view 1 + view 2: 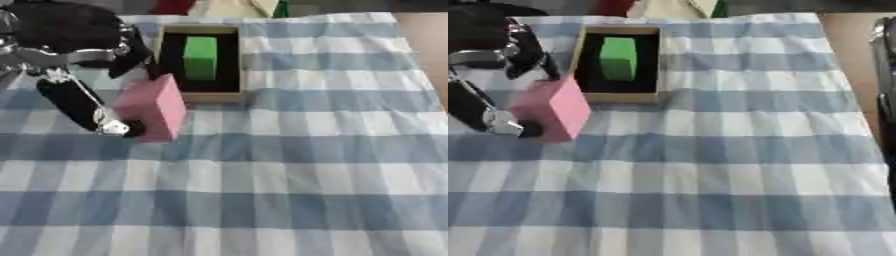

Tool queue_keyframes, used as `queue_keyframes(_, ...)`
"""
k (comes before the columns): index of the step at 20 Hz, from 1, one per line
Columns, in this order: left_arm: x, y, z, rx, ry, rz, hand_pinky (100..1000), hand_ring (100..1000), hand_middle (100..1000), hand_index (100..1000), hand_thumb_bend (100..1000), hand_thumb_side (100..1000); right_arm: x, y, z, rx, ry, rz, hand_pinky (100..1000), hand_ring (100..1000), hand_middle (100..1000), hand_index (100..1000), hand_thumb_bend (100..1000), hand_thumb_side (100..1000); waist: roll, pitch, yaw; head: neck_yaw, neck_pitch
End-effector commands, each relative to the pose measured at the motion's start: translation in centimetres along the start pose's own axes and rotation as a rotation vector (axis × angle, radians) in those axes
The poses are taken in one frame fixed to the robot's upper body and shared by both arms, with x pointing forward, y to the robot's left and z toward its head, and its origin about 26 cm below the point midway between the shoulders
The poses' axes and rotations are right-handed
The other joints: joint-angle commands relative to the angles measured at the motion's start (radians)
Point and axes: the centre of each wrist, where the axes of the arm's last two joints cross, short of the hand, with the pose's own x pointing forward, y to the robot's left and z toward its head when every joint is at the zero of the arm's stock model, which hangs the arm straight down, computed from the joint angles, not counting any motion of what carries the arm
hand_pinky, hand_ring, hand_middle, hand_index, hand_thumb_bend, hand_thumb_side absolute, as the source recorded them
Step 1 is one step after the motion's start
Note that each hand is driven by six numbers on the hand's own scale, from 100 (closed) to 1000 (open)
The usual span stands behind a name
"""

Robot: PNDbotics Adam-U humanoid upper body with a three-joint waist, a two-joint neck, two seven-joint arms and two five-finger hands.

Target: Pick up objects on the table and place them in the box.

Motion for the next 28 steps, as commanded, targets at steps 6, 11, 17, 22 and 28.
queue_keyframes(6,-3.4,1.3,-0.3,0.094,0.139,-0.075,472,451,284,481,130,424,0.9,-1.0,-1.1,-0.039,-0.037,0.002,778,738,491,729,265,707,0.006,-0.006,-0.016,0.019,-0.041)
queue_keyframes(11,-5.4,1.5,-1.1,0.159,0.245,-0.186,486,455,289,484,147,395,1.5,-1.0,-1.5,-0.046,-0.053,-0.014,777,737,489,728,264,708,0.011,0.015,-0.036,0.034,-0.073)
queue_keyframes(17,-7.4,1.2,-1.8,0.216,0.35,-0.319,516,466,300,493,174,361,2.3,-1.0,-2.0,-0.058,-0.071,-0.037,776,736,487,727,263,710,0.023,0.041,-0.068,0.055,-0.104)
queue_keyframes(22,-8.9,0.9,-2.1,0.261,0.42,-0.38,520,467,302,496,152,348,2.7,-1.1,-2.3,-0.067,-0.078,-0.053,775,736,484,725,264,712,0.026,0.06,-0.086,0.078,-0.11)
queue_keyframes(28,-10.1,-0.2,-2.6,0.28,0.428,-0.367,543,480,316,512,146,359,3.1,-1.0,-2.5,-0.067,-0.083,-0.072,774,735,482,724,264,714,0.021,0.074,-0.098,0.099,-0.11)
